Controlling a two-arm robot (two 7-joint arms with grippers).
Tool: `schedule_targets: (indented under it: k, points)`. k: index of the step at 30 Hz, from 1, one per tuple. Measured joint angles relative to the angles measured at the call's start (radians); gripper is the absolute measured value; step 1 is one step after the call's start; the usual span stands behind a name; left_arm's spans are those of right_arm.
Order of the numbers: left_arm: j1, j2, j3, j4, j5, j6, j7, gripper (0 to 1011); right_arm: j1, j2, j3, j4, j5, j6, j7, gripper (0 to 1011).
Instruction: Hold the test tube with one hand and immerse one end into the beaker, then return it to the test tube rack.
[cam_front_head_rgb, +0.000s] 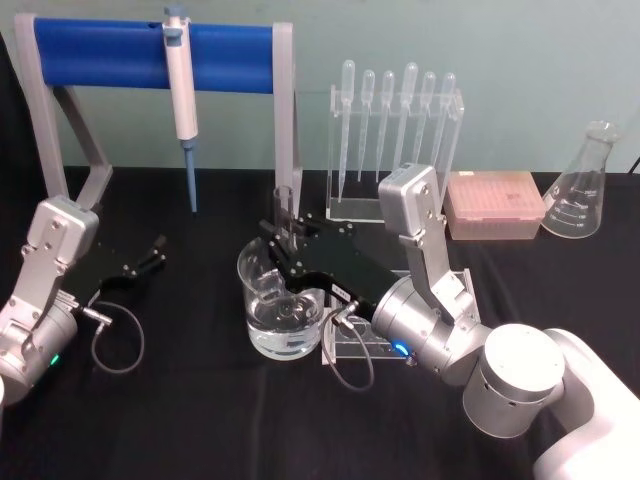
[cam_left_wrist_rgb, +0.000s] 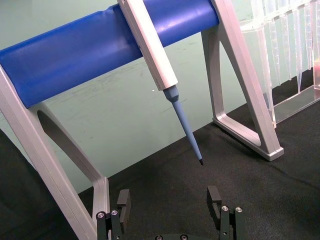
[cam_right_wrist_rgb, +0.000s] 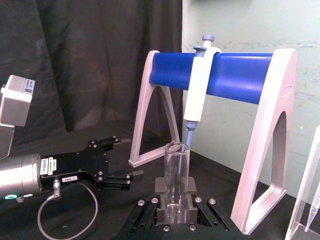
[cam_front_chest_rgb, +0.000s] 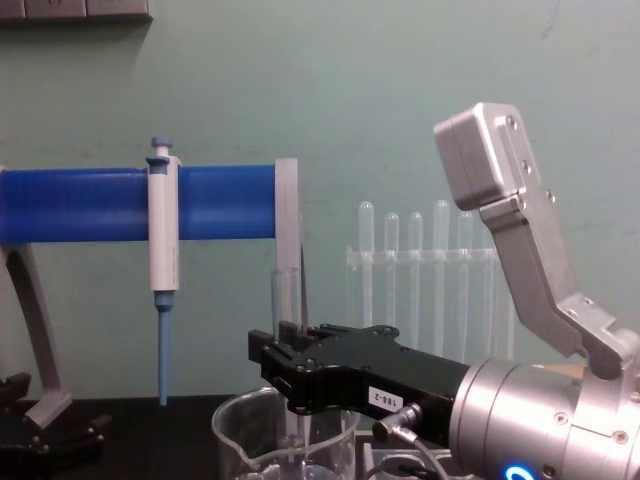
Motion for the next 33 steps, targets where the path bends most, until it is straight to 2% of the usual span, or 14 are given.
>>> schedule_targets:
  k: [33]
  points:
    - [0.000, 0.000, 0.000, 0.000, 0.000, 0.000, 0.000, 1000, 0.000, 0.000, 0.000, 0.000, 0.000, 0.000, 0.000, 225]
